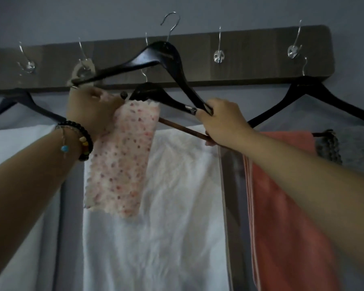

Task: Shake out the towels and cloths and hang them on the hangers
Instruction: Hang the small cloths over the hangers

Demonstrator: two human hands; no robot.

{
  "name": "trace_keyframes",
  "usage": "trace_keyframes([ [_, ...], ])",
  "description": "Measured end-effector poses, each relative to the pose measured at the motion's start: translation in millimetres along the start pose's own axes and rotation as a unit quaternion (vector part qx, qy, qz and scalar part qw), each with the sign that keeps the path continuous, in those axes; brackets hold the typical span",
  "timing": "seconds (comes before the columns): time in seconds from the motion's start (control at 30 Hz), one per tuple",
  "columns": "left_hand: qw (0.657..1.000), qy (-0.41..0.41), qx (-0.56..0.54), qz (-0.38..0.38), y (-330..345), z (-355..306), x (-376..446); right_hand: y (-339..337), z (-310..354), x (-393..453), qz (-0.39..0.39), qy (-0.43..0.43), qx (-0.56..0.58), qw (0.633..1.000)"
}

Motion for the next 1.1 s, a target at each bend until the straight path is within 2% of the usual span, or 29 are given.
trace_keyframes([
  [0.17, 0.998, -0.026, -0.027, -0.049, -6.0, -7.2, -0.3, -30.0, 5.5, -36.8, -0.019, 0.010, -0.032, 0.999],
  [0.27, 0.986, 0.097, 0.127, -0.050, 5.0, -26.1, -16.1, -50.5, -2.7, -65.7, 0.004, 0.062, 0.021, 0.998],
  [0.37, 0.938, 0.259, 0.230, 0.030, 31.2, -48.9, -53.8, -75.0, -17.9, -101.1, 0.027, 0.129, 0.032, 0.991],
  [0.43, 0.895, 0.337, 0.282, 0.082, 46.2, -58.8, -81.9, -89.5, -28.0, -125.0, 0.046, 0.179, 0.039, 0.982],
  [0.63, 0.785, 0.480, 0.338, 0.199, 78.2, -59.8, -158.6, -123.6, -41.2, -192.0, 0.102, 0.271, 0.066, 0.955],
  [0.7, 0.752, 0.519, 0.351, 0.204, 83.5, -59.8, -179.7, -132.5, -44.4, -210.1, 0.116, 0.294, 0.067, 0.946],
  [0.77, 0.733, 0.549, 0.348, 0.201, 83.0, -64.6, -196.3, -140.0, -46.4, -225.7, 0.126, 0.321, 0.076, 0.936],
  [0.8, 0.737, 0.552, 0.328, 0.211, 81.1, -66.2, -203.5, -142.8, -46.9, -232.8, 0.131, 0.333, 0.083, 0.930],
  [0.83, 0.755, 0.535, 0.298, 0.235, 78.2, -66.9, -210.3, -145.0, -46.7, -239.5, 0.134, 0.343, 0.090, 0.925],
  [0.93, 0.836, 0.407, 0.220, 0.297, 65.5, -58.3, -222.7, -149.0, -43.2, -259.4, 0.144, 0.372, 0.099, 0.912],
  [0.97, 0.848, 0.375, 0.211, 0.310, 60.6, -54.5, -225.6, -149.7, -40.6, -265.9, 0.145, 0.382, 0.098, 0.908],
  [1.03, 0.846, 0.369, 0.184, 0.339, 48.9, -51.1, -233.6, -152.3, -32.4, -278.2, 0.140, 0.399, 0.102, 0.900],
  [1.1, 0.823, 0.405, 0.152, 0.370, 33.6, -52.1, -246.5, -157.6, -20.6, -287.3, 0.137, 0.410, 0.097, 0.896],
])
Point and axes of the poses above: each hand's wrist, its own x-axis towards the middle knuckle, its own y-axis out of the palm, z = x × y, the point moved 5 cm from there along x, towards the middle knuckle
